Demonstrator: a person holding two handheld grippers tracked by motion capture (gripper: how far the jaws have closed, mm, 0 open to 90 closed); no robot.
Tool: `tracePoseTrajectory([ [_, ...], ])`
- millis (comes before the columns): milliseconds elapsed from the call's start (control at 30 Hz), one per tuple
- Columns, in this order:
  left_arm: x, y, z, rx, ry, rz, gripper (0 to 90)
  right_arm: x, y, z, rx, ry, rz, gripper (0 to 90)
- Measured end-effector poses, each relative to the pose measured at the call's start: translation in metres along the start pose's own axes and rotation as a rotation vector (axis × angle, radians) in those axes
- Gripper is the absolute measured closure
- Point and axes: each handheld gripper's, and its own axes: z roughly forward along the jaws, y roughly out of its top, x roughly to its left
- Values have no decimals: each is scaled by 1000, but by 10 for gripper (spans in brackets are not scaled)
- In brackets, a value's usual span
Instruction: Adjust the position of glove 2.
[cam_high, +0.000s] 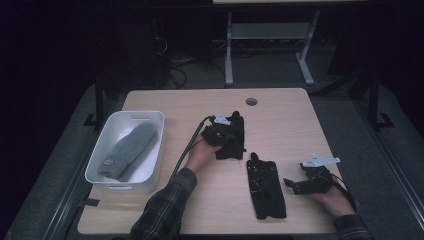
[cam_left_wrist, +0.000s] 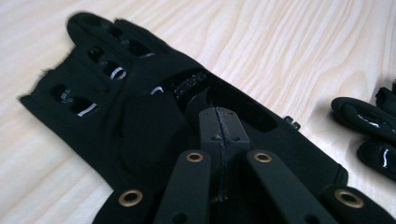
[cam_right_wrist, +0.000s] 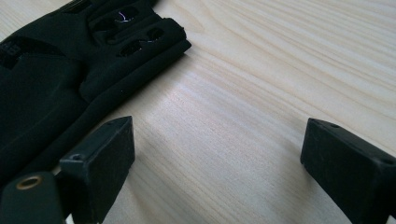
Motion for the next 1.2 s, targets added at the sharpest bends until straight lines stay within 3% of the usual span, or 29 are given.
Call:
tracePoseTrajectory([
  [100,-2,-1,0,2,3,-15,895,0,0,0,0,0,0,97],
  [167,-3,-2,-2,16,11,8,895,0,0,0,0,0,-2,97],
  [433,-13,-15,-16,33,17,-4,896,0,0,0,-2,-1,-5,97],
  [667,-31,-34,-34,31,-20,-4,896,0,0,0,-1,0,-5,97],
  [967,-52,-54,-56,65,-100,-12,895,0,0,0,0,-1,-3,97],
  [1200,-67,-69,-72,77,-139,-5,895,0,0,0,0,-1,-3,97],
])
